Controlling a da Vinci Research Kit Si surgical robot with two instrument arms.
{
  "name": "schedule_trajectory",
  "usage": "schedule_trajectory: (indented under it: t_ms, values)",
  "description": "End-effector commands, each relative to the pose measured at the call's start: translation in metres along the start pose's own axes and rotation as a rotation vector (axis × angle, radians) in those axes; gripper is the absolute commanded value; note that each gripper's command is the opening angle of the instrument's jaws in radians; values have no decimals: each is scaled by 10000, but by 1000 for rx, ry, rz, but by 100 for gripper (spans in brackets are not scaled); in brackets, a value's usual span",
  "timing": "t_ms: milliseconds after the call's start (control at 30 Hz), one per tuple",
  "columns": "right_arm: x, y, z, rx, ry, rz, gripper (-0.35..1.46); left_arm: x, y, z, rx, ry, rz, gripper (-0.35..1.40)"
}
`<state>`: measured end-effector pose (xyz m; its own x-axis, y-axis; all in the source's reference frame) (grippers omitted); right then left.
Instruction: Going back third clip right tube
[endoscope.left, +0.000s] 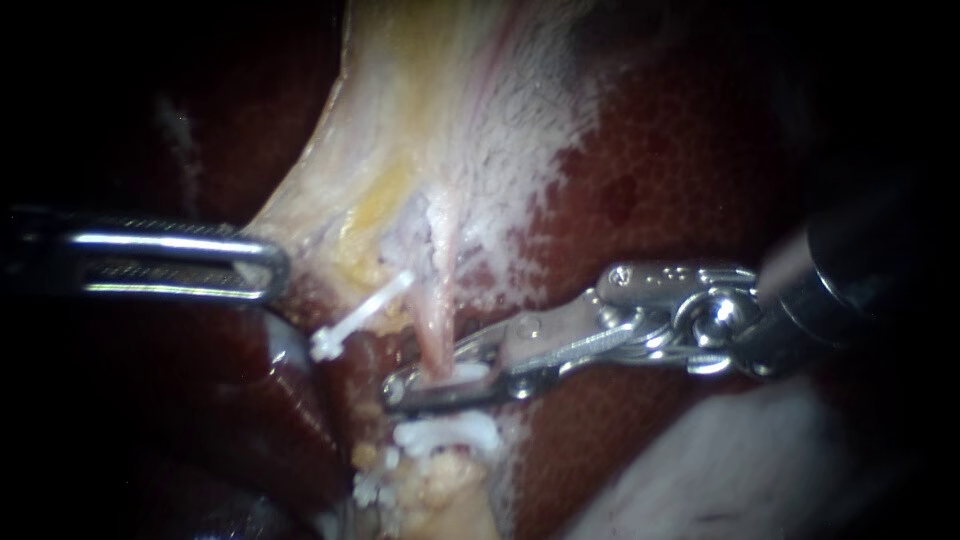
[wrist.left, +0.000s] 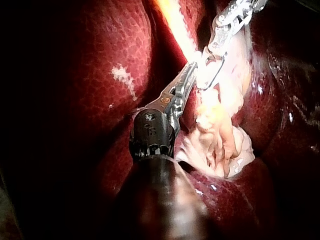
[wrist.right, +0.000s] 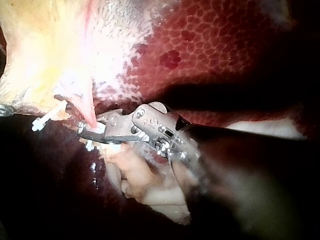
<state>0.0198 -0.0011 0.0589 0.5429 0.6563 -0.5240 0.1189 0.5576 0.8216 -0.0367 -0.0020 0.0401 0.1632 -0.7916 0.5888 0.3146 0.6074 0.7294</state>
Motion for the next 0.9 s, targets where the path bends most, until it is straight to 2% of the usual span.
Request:
schedule_trajectory:
  t_ms: [33,367,400,500,600,733,900]
  values:
    - [-1,1,0,0,0,-1,-35,0,0,0,0,0,0,-35]
    - [-2,1,-1,-1,-3,-1,-35,0,0,0,0,0,1,-35]
    - [-1,1,-1,0,0,5,-30,0,0,0,0,0,1,-35]
    - [-1,1,-1,-20,17,-37,5,1,0,0,0,0,1,-35]
    - [0,2,-2,-33,33,-77,27,1,0,0,0,0,1,-35]
    - [1,4,-4,-27,56,-123,44,2,0,1,0,-1,1,-35]
    - [1,4,-5,-58,71,-181,55,3,2,1,0,0,2,-35]
